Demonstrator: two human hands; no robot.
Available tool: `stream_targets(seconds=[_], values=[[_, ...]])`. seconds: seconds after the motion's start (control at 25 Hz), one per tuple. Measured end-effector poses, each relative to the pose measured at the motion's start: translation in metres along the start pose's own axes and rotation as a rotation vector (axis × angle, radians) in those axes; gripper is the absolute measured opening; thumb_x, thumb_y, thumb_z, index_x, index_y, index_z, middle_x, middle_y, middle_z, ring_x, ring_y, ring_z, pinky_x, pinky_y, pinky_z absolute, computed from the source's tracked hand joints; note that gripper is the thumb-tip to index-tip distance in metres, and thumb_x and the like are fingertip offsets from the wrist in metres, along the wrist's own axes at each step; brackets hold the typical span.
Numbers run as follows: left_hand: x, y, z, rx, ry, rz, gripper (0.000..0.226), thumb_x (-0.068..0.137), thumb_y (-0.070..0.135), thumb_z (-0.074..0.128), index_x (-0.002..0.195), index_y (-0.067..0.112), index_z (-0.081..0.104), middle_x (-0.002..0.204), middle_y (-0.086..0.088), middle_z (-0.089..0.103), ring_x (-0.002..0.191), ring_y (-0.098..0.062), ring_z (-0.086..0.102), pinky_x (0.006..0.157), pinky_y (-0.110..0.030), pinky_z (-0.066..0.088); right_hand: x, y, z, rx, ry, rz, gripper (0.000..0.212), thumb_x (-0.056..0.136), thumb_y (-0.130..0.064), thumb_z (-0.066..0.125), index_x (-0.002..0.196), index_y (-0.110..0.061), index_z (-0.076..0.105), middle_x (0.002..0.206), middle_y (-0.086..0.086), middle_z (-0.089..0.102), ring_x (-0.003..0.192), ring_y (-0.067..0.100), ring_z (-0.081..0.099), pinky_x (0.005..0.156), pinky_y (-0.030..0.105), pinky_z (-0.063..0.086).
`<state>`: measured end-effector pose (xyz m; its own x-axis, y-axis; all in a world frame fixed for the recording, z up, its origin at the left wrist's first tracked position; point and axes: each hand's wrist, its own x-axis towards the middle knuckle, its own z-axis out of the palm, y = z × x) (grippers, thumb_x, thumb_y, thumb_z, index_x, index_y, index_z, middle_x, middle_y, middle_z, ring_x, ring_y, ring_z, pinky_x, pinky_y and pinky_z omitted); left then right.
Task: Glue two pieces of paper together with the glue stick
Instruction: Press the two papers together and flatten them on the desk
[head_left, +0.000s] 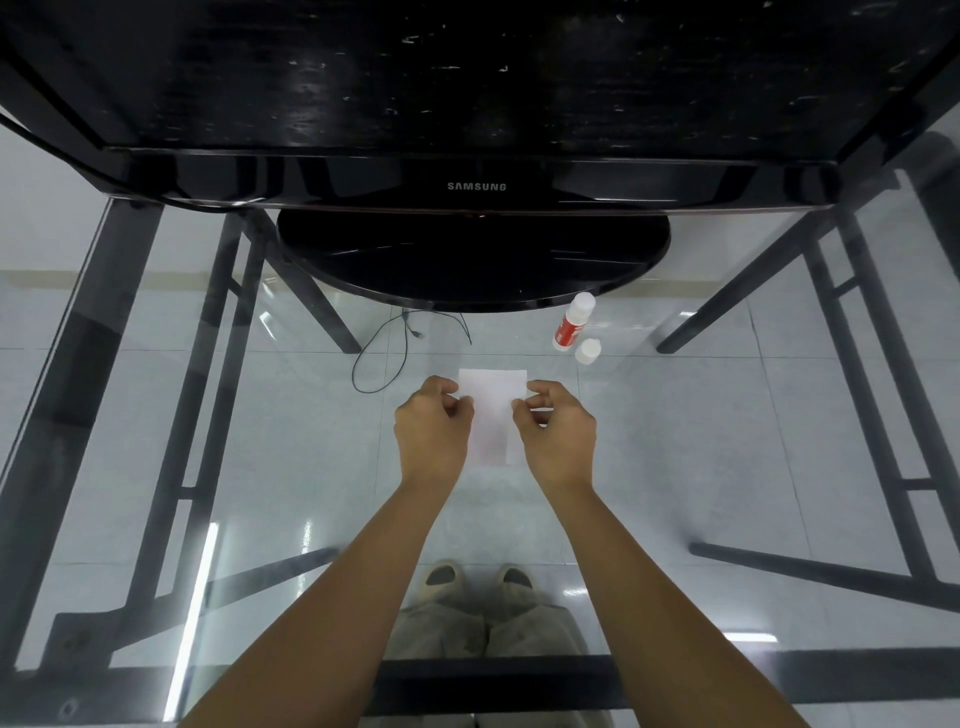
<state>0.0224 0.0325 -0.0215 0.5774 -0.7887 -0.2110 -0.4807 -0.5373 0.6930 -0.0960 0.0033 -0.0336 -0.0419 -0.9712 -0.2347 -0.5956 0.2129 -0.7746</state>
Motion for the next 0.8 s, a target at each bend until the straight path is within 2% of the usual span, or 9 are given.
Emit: stream_targets(seconds=[0.28, 0.4, 0.52, 0.6, 0.68, 0.72, 0.8], values=[[-0.002, -0.001, 0.003, 0.012, 0.014, 0.032, 0.022, 0.086, 0.012, 0.061, 0.106, 0.002, 0.062, 0.086, -0.012, 0.071, 0.067, -0.013, 0.055, 0.066, -0.019, 0.042, 0.004, -0.001, -0.002, -0.107, -0.036, -0.036, 0.03, 0.088, -0.023, 0.061, 0.116, -0.011, 0.059, 0.106, 0.009, 0.068, 0.085, 0.018, 0.065, 0.079, 0.022, 0.048], [-0.002, 0.0, 0.003, 0.034, 0.011, 0.031, 0.023, 0.086, 0.013, 0.06, 0.107, 0.003, 0.061, 0.085, -0.011, 0.07, 0.067, -0.014, 0.054, 0.066, -0.02, 0.042, 0.002, 0.0, -0.002, -0.314, -0.049, -0.116, 0.035, 0.091, -0.028, 0.055, 0.123, -0.013, 0.053, 0.121, 0.01, 0.059, 0.102, 0.023, 0.061, 0.092, 0.029, 0.047], [-0.002, 0.0, 0.004, 0.046, 0.017, 0.028, 0.024, 0.087, 0.013, 0.06, 0.108, 0.003, 0.06, 0.085, -0.012, 0.07, 0.068, -0.016, 0.056, 0.065, -0.021, 0.041, -0.001, 0.008, -0.003, -0.542, -0.052, -0.321, 0.043, 0.094, -0.032, 0.048, 0.134, -0.013, 0.044, 0.142, 0.01, 0.044, 0.128, 0.029, 0.044, 0.107, 0.038, 0.033], [-0.002, -0.001, 0.005, 0.052, 0.028, 0.036, 0.024, 0.087, 0.012, 0.059, 0.109, 0.003, 0.059, 0.084, -0.012, 0.069, 0.069, -0.017, 0.057, 0.065, -0.022, 0.042, -0.003, 0.016, -0.006, -0.629, -0.175, -0.446, 0.049, 0.098, -0.034, 0.035, 0.143, -0.014, 0.03, 0.154, 0.007, 0.027, 0.142, 0.026, 0.023, 0.115, 0.04, 0.012], [-0.001, -0.003, 0.008, 0.069, 0.039, 0.066, 0.026, 0.087, 0.012, 0.059, 0.111, 0.003, 0.059, 0.081, -0.012, 0.069, 0.068, -0.019, 0.057, 0.064, -0.023, 0.042, -0.004, 0.023, -0.009, -0.703, -0.291, -0.51, 0.055, 0.098, -0.041, 0.019, 0.148, -0.017, 0.012, 0.158, 0.001, 0.009, 0.144, 0.018, -0.001, 0.112, 0.037, -0.008], [0.0, -0.004, 0.008, 0.089, 0.032, 0.084, 0.027, 0.087, 0.012, 0.058, 0.114, 0.004, 0.06, 0.082, -0.013, 0.068, 0.068, -0.021, 0.058, 0.064, -0.024, 0.042, -0.003, 0.026, -0.01, -0.731, -0.324, -0.514, 0.059, 0.096, -0.044, 0.013, 0.148, -0.019, 0.005, 0.158, -0.001, 0.003, 0.142, 0.014, -0.01, 0.11, 0.037, -0.013], [-0.003, -0.007, 0.008, 0.173, 0.013, 0.153, 0.03, 0.089, 0.011, 0.056, 0.118, 0.005, 0.061, 0.088, -0.017, 0.064, 0.07, -0.027, 0.061, 0.064, -0.028, 0.045, -0.003, 0.029, -0.01, -0.776, -0.352, -0.51, 0.063, 0.093, -0.049, 0.008, 0.147, -0.021, -0.002, 0.158, -0.003, -0.004, 0.138, 0.011, -0.017, 0.11, 0.039, -0.013]])
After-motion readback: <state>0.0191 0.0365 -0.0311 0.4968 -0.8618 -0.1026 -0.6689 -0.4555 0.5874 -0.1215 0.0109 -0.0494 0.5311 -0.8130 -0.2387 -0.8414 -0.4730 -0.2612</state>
